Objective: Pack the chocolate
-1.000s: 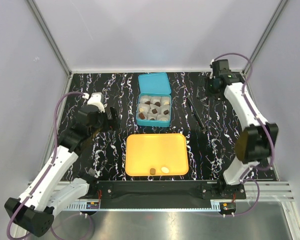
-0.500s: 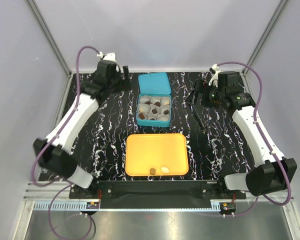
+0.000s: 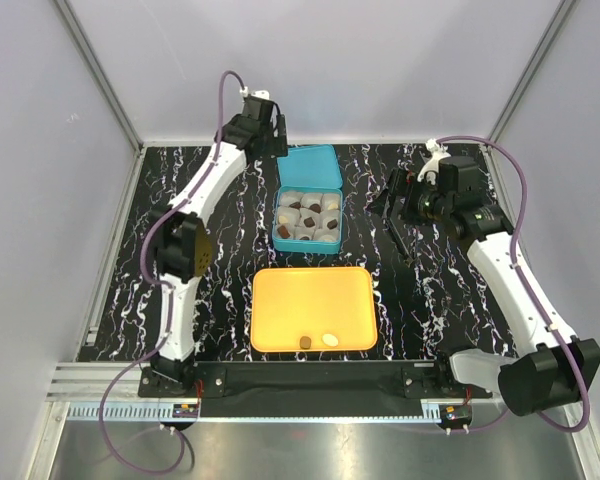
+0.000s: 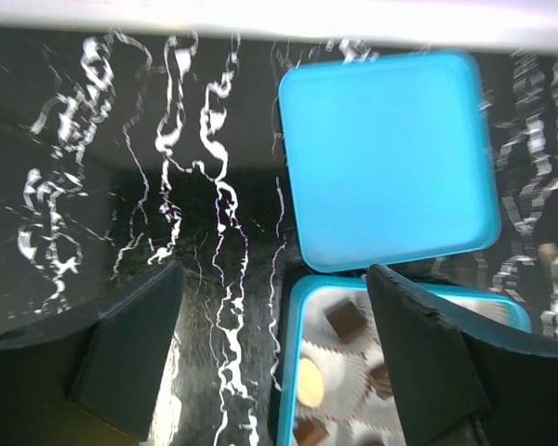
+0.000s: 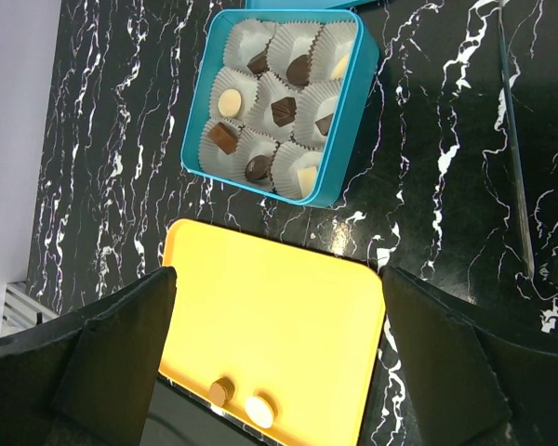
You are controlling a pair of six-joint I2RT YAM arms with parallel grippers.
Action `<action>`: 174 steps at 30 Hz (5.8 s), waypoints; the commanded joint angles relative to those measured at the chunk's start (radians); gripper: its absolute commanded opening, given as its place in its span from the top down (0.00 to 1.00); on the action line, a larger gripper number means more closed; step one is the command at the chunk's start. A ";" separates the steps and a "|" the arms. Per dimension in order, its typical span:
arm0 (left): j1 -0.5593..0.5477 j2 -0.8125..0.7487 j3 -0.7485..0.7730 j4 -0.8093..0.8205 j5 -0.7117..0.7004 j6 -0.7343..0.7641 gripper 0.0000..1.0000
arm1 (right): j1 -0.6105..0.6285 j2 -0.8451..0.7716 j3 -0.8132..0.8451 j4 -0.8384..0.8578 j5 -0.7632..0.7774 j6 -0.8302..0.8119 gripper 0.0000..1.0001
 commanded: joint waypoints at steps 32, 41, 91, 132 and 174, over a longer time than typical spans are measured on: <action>0.052 0.434 0.289 0.148 0.092 0.075 0.30 | 0.056 0.036 0.045 0.008 0.008 -0.025 0.00; 0.077 0.443 0.270 0.065 0.189 0.033 0.30 | 0.068 0.022 0.062 0.004 0.002 -0.021 0.00; 0.247 0.046 -0.227 -0.104 0.037 -0.097 1.00 | 0.116 -0.030 0.022 -0.003 0.087 -0.047 0.05; 0.230 -0.552 -0.475 -0.205 0.485 -0.122 1.00 | 0.716 0.564 0.094 0.944 0.647 -1.536 0.30; 0.218 -0.606 -0.535 -0.212 0.341 -0.105 1.00 | 0.845 0.709 0.063 1.200 0.894 -1.756 0.10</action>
